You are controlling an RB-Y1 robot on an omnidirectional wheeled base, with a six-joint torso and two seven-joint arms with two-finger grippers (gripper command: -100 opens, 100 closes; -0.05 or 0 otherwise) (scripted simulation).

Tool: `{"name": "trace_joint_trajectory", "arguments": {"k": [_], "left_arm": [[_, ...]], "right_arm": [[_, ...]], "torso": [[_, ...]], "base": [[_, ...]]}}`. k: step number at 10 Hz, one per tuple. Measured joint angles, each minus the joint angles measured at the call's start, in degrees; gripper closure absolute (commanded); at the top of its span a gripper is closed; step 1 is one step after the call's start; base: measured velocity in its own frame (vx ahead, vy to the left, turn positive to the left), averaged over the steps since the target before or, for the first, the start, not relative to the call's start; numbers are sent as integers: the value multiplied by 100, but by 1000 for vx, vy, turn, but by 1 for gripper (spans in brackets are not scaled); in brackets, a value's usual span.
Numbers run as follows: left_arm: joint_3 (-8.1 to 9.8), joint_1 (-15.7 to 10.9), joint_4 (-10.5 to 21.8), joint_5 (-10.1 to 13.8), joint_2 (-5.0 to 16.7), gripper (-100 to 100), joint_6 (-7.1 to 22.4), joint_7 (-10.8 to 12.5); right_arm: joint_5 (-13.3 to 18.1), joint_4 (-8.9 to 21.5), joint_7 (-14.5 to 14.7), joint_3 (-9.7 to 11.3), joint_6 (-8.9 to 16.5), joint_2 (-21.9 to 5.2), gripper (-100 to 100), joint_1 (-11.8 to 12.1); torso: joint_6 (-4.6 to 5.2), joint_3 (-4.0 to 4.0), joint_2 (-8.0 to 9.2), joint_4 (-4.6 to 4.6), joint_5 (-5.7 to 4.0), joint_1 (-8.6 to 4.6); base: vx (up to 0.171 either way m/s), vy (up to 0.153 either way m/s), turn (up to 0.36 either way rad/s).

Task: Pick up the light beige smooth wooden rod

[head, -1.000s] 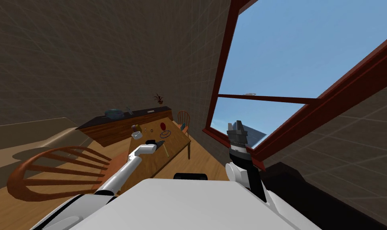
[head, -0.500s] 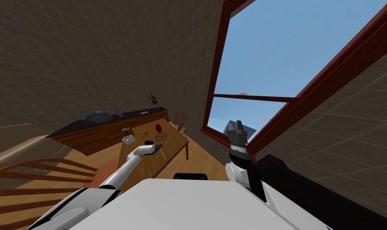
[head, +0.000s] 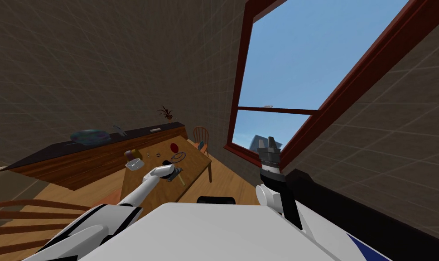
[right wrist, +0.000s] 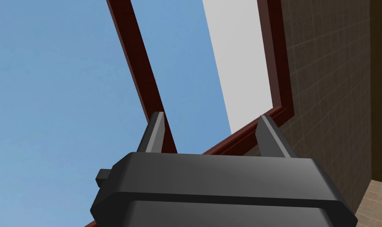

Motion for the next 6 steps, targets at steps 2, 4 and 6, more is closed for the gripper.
{"name": "trace_joint_trajectory", "arguments": {"k": [2,4,6], "left_arm": [[5,40,30,107,45,-100,246,-26],[16,-78,384,283,78,-100,322,-195],[12,-97,494,383,93,-100,484,-245]], "right_arm": [[0,0,0,0,0,0,0,0],[0,0,0,0,0,0,0,0],[0,0,0,0,0,0,0,1]], "torso": [[-3,1,2,0,0,0],[-2,1,2,0,0,-1],[-4,0,0,0,0,1]], "base": [[11,7,-75],[16,6,-128],[12,7,-22]]}}
